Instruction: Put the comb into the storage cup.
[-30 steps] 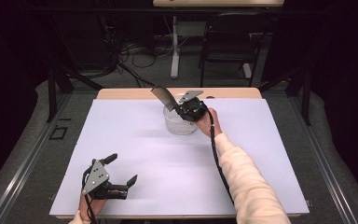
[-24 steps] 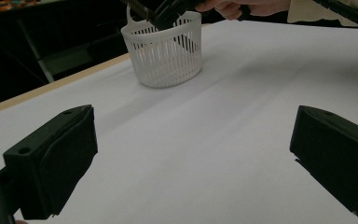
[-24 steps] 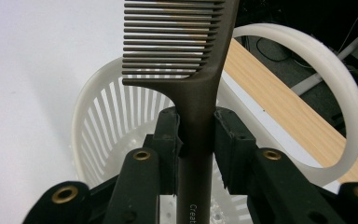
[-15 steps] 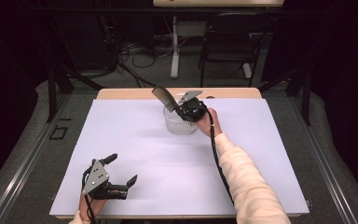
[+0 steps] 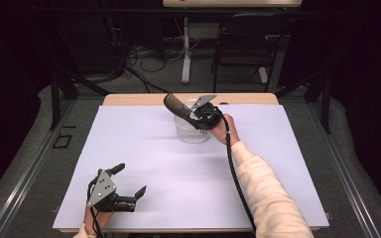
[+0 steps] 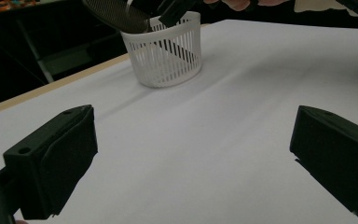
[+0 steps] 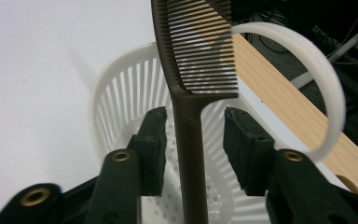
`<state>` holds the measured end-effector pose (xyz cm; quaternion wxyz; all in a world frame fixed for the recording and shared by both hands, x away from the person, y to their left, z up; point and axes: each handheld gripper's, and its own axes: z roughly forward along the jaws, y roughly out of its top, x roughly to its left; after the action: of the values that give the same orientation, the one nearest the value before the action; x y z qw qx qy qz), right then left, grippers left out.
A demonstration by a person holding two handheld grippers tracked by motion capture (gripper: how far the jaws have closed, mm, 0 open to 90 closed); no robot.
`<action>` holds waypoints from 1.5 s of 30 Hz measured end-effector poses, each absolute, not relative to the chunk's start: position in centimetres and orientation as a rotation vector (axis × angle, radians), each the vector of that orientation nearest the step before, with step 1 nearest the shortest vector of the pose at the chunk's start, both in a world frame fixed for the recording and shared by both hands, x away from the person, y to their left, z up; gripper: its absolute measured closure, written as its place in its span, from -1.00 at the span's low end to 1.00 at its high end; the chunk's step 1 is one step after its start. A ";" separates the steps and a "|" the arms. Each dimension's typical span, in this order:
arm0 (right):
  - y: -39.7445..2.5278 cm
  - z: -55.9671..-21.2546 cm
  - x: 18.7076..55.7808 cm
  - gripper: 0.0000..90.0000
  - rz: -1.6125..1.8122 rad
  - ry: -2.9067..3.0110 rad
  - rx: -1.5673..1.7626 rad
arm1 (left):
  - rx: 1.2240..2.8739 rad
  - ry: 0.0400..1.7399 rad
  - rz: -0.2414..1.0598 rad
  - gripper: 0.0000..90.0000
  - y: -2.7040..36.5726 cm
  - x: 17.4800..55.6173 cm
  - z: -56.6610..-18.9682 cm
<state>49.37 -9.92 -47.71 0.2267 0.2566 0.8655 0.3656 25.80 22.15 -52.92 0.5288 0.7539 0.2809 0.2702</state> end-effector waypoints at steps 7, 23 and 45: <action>-11.0 -46.1 48.6 -0.12 1.013 2.386 0.752 | 1.806 0.667 0.647 -0.99 22.1 25.8 -52.9; -12.7 -44.3 47.2 -0.67 1.020 2.436 0.801 | 1.810 0.667 0.651 -0.99 22.1 25.8 -52.9; -15.6 -43.5 44.4 -1.00 0.976 2.543 0.821 | 1.811 0.666 0.643 -0.99 21.9 25.9 -53.0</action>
<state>44.44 -15.62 -43.51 0.1478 0.2854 0.8841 0.3393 25.92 21.88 -52.97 0.5260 0.7574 0.2784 0.2687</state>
